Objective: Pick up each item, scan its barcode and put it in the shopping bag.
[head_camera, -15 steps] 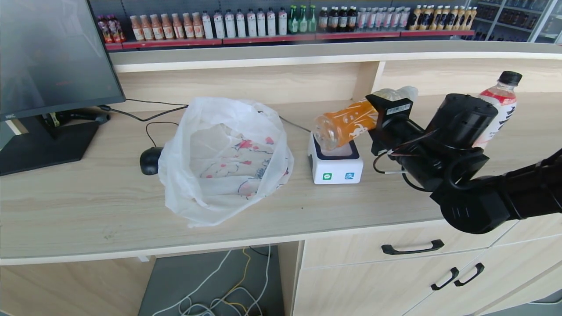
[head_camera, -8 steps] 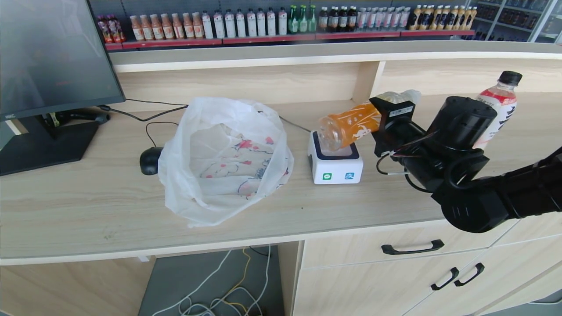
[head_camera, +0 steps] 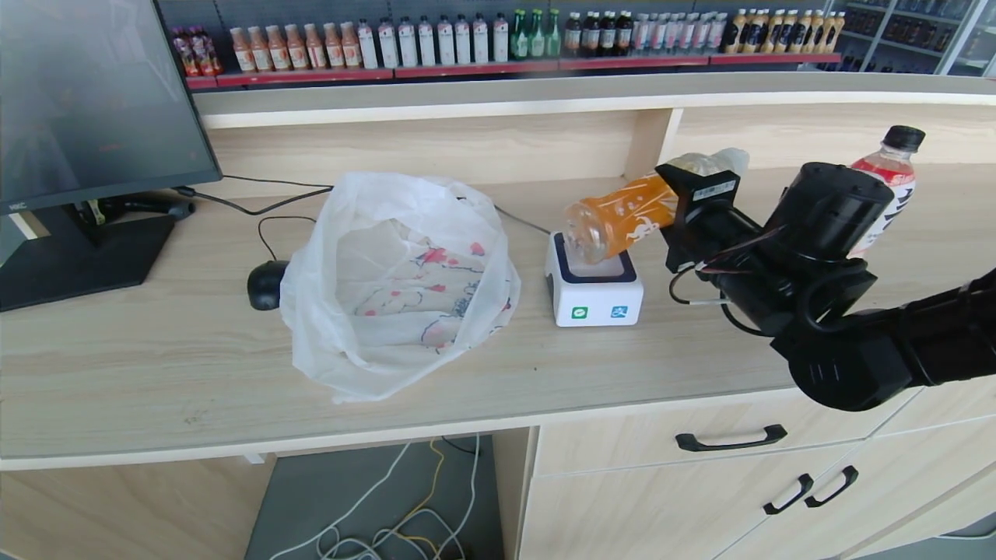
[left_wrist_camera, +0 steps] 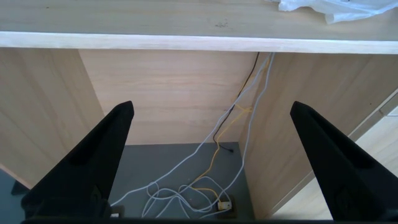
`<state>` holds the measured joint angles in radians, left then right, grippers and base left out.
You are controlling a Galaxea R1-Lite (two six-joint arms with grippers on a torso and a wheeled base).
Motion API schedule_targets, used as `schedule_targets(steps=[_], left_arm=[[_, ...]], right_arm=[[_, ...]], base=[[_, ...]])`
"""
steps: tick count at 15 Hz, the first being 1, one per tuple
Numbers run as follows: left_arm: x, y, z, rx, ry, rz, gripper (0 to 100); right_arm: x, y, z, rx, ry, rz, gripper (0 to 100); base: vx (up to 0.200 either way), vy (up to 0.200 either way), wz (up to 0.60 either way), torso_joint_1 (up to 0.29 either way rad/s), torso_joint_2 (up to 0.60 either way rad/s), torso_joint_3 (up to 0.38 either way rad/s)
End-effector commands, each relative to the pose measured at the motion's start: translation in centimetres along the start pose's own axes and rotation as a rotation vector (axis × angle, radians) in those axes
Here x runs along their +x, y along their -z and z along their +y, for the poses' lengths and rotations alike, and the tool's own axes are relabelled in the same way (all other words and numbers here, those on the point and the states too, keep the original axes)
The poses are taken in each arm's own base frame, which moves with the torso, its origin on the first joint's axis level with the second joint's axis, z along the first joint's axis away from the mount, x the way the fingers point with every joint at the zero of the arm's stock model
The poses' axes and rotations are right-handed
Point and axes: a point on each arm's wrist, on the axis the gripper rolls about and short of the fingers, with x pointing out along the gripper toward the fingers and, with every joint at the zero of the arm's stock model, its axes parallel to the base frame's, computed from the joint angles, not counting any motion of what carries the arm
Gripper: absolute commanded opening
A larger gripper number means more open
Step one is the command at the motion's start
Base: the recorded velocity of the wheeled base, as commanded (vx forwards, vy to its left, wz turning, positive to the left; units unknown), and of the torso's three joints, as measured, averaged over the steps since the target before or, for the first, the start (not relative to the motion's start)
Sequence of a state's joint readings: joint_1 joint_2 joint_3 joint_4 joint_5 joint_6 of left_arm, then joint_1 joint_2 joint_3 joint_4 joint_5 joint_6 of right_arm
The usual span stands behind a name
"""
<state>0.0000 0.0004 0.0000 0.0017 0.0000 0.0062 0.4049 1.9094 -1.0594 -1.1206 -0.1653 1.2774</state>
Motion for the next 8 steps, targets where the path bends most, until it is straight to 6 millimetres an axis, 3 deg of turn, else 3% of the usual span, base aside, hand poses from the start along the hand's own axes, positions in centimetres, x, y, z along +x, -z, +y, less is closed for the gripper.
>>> schedule_targets(steps=[1,6,8], left_arm=[[0.0,0.0,0.0,0.000,0.000,-0.001,100],[0.0,0.0,0.0,0.000,0.000,-0.001,100],[0.0,0.0,0.0,0.000,0.000,-0.001,100]], right_arm=[[-0.8,0.9,1.8,-0.055,-0.042,0.029,0],[-2.8,2.4,6.7,-0.256,-0.189,0.082,0],[-3.0,2.3,7.0,-0.421,-0.203,0.067,0]], base=[[0.000,0.000,0.00,0.000,0.00,0.000],[0.000,0.000,0.00,0.000,0.00,0.000],[0.000,0.000,0.00,0.000,0.00,0.000]])
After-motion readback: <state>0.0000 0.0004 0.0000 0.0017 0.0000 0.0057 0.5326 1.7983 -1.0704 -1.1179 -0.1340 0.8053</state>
